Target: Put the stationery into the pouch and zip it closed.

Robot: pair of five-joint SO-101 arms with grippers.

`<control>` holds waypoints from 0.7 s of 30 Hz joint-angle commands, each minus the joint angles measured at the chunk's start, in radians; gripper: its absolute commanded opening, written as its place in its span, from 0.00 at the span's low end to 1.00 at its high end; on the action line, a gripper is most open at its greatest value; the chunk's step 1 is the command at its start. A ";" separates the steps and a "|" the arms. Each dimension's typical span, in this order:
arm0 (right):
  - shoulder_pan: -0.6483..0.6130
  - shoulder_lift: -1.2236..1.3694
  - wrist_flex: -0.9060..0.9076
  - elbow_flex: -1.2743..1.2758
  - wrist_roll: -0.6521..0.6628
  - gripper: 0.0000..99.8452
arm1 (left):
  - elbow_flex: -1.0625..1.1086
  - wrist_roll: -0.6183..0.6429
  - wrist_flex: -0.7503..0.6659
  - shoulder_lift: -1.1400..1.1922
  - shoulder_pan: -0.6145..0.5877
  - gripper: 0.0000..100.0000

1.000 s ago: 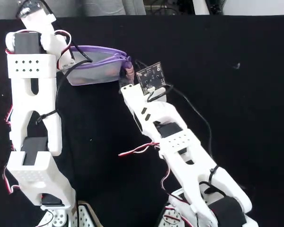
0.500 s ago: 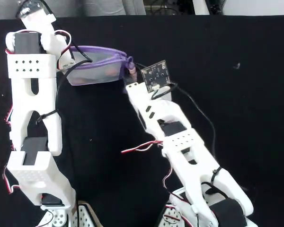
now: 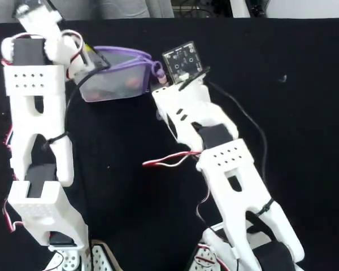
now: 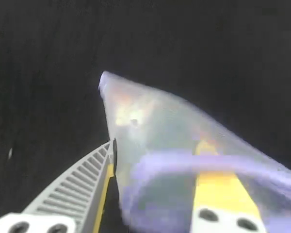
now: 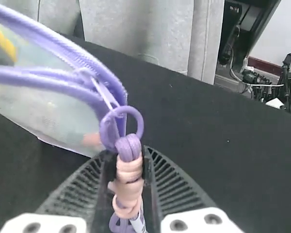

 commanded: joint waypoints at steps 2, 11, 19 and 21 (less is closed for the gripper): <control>0.014 -0.042 0.051 -0.113 0.012 0.01 | -0.239 0.009 0.015 -0.086 -0.005 0.27; 0.008 -0.042 0.235 -0.305 -0.002 0.01 | -0.420 0.017 0.014 -0.103 -0.090 0.26; -0.005 -0.038 0.463 -0.536 -0.084 0.01 | -0.338 0.017 0.017 -0.104 -0.219 0.26; -0.009 -0.016 0.473 -0.570 -0.084 0.01 | -0.305 0.017 0.017 -0.106 -0.219 0.26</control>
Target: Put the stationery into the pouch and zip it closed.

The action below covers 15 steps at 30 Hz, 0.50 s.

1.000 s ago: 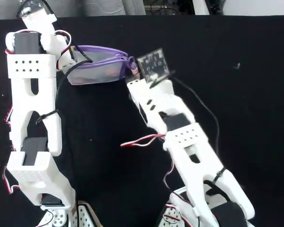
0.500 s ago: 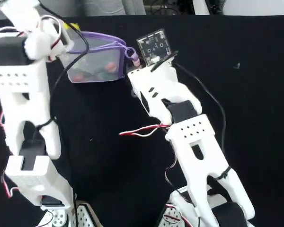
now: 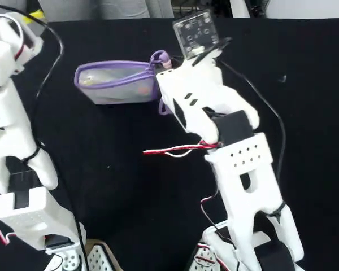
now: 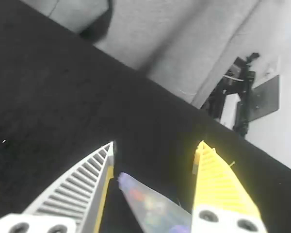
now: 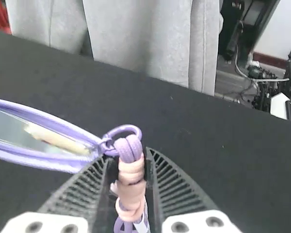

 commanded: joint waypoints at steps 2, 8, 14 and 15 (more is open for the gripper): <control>-0.008 0.019 0.041 -0.160 -0.011 0.01 | 0.071 0.012 0.017 -0.041 -0.013 0.26; -0.066 0.180 0.310 -0.418 0.000 0.01 | 0.174 0.011 0.017 -0.040 -0.013 0.26; -0.187 0.401 0.634 -0.799 0.084 0.01 | 0.232 0.012 0.015 -0.034 -0.061 0.26; -0.199 0.443 0.664 -0.868 0.086 0.01 | 0.234 0.012 0.015 -0.034 -0.073 0.26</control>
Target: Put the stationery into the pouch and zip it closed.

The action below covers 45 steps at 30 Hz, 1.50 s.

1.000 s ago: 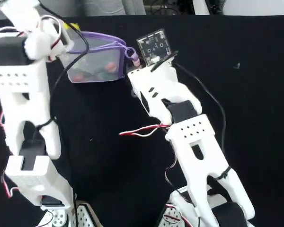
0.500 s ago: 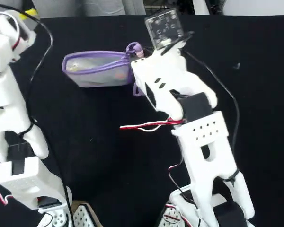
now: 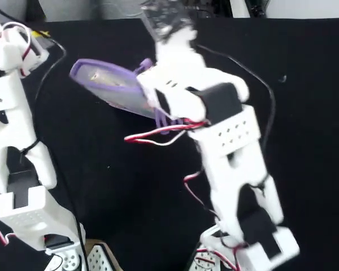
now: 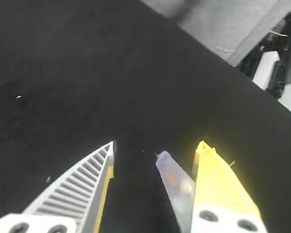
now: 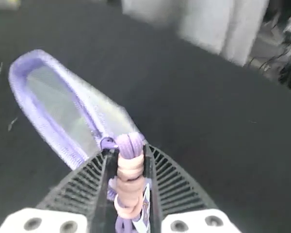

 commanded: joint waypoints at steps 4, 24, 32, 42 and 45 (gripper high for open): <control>-0.068 0.260 0.163 -0.492 0.018 0.01 | -0.002 0.012 0.015 -0.032 -0.079 0.26; 0.364 0.656 0.180 -0.937 0.023 0.01 | 0.016 0.012 -0.014 0.100 -0.062 0.27; 0.555 0.657 0.178 -0.819 0.157 0.01 | 0.025 0.008 -0.006 0.104 0.018 0.26; 0.652 0.650 0.285 -0.731 0.347 0.01 | 0.030 0.008 -0.005 0.104 0.025 0.26; 0.651 0.636 0.284 -0.699 0.387 0.01 | 0.061 0.006 -0.006 0.104 0.048 0.26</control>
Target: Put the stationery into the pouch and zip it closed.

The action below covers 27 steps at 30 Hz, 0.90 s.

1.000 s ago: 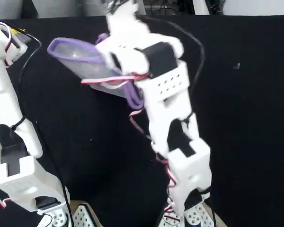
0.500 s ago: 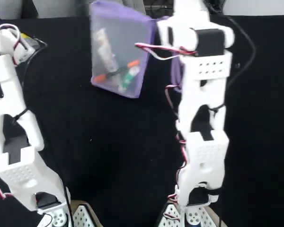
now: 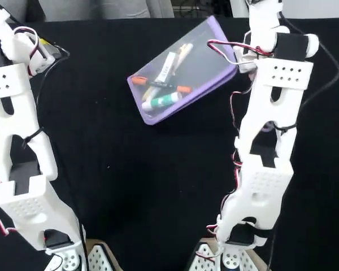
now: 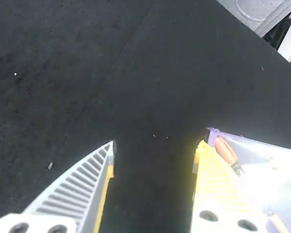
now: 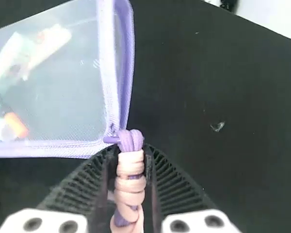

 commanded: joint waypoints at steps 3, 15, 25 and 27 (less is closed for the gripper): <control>-0.008 -0.081 0.031 0.074 0.115 0.01 | 0.031 0.005 -0.006 -0.006 0.059 0.27; -0.072 -0.495 0.031 0.499 0.204 0.01 | 0.036 -0.152 0.018 -0.015 0.159 0.26; -0.353 -0.811 0.029 0.725 0.143 0.01 | 0.136 -0.489 0.020 -0.035 0.280 0.26; -0.381 -0.817 0.023 0.722 0.117 0.01 | 0.180 -0.497 0.020 -0.075 0.295 0.26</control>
